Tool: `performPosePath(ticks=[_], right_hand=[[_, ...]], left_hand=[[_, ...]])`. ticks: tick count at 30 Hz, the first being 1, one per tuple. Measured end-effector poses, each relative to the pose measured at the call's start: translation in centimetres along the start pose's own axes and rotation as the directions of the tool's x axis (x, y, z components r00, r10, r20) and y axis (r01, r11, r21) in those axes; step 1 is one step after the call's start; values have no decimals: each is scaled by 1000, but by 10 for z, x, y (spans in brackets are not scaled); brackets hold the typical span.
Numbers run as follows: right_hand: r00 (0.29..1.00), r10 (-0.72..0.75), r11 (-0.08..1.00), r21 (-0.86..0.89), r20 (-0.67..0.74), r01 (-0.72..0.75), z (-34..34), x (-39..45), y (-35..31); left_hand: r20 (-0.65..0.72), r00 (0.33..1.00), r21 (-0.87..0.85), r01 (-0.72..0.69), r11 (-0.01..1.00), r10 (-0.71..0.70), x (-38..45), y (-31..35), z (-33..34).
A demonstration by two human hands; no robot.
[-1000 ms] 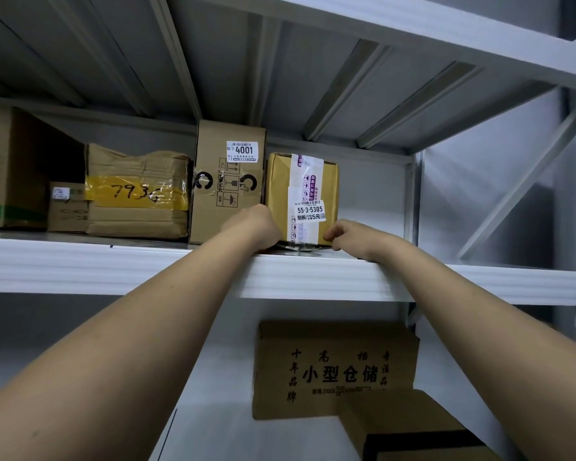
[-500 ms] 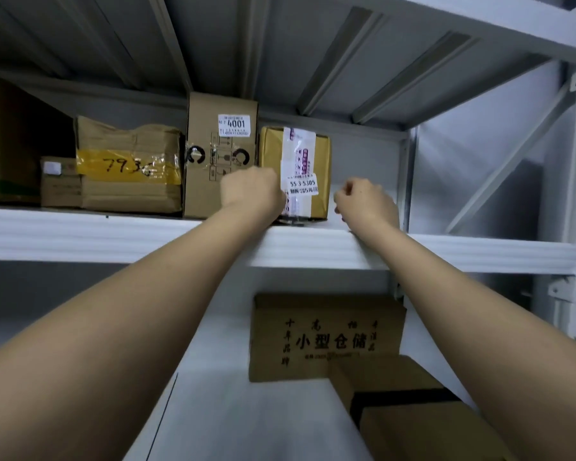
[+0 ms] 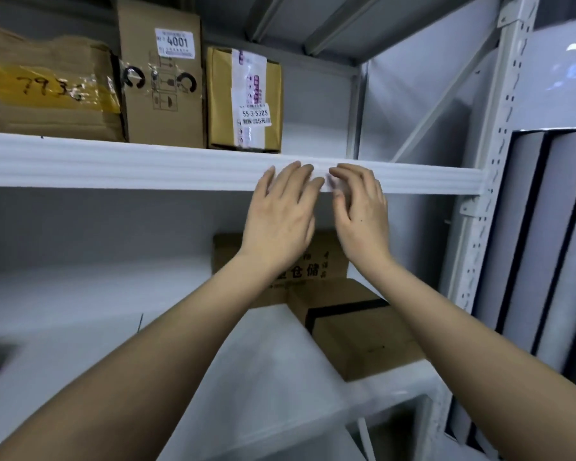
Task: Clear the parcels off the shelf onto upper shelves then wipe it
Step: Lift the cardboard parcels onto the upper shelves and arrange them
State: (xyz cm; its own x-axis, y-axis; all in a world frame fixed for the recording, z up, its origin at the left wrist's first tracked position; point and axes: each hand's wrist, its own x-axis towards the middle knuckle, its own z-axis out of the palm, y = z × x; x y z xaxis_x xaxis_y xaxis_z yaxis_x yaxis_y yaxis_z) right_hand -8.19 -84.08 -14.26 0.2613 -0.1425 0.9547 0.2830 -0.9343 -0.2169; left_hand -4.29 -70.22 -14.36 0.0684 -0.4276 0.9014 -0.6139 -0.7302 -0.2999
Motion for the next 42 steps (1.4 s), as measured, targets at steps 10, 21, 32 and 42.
performPosePath(ticks=[10,21,32,42], right_hand=[[927,328,941,-154,181,-302,-3,-89,47],[600,701,705,-501,386,-502,-14,-161,133],[366,770,638,-622,522,-454,-14,-184,290],[262,792,608,-671,552,-424,12,-180,325]], left_hand=[[316,946,-283,162,945,-67,-68,56,56],[938,290,-201,900,387,-188,-110,114,136],[962,-123,117,992,-38,-244,-124,169,226],[897,-314,205,918,-339,-310,-132,176,265]])
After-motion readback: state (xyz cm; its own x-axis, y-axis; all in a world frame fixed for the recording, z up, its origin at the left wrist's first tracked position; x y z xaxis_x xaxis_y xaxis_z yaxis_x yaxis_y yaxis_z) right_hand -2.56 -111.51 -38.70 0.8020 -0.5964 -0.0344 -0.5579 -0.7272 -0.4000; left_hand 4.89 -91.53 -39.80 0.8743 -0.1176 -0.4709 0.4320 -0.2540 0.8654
